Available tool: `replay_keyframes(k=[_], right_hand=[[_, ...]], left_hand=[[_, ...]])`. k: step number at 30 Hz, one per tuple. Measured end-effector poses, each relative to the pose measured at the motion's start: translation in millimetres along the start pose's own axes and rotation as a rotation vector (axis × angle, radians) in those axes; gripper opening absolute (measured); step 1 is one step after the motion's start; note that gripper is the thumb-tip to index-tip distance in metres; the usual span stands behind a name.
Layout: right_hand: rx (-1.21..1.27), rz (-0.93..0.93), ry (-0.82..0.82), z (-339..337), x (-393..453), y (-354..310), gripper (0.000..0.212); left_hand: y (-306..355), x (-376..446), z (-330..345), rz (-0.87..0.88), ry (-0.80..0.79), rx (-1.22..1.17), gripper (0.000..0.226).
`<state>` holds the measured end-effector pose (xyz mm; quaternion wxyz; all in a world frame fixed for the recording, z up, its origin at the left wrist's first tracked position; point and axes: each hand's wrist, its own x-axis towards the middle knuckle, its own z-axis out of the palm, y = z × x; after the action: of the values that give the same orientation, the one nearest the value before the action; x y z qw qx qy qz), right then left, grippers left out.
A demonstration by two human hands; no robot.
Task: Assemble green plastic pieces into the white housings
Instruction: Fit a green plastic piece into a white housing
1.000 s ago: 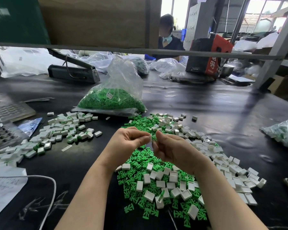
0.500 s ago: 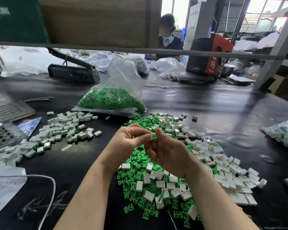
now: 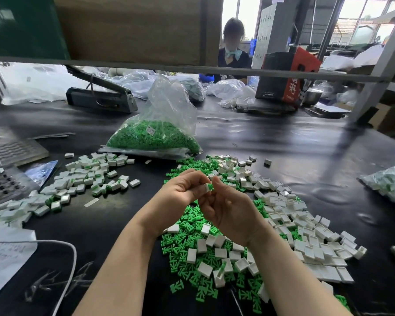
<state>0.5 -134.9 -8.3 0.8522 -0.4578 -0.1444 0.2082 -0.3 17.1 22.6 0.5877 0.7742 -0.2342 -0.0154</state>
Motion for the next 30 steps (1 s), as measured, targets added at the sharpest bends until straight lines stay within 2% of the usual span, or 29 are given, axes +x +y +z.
replay_keyframes(k=[16,30], right_hand=[[0.046,-0.018,0.007,1.5,0.4,1.8,0.030],[-0.010,-0.040,0.061,5.4,-0.5,1.2,0.025]], left_hand=[[2.6,0.6,2.2,-0.028,0.012,-0.057,0.013],[1.8,-0.5,0.4,-0.039,-0.014,-0.053,0.011]])
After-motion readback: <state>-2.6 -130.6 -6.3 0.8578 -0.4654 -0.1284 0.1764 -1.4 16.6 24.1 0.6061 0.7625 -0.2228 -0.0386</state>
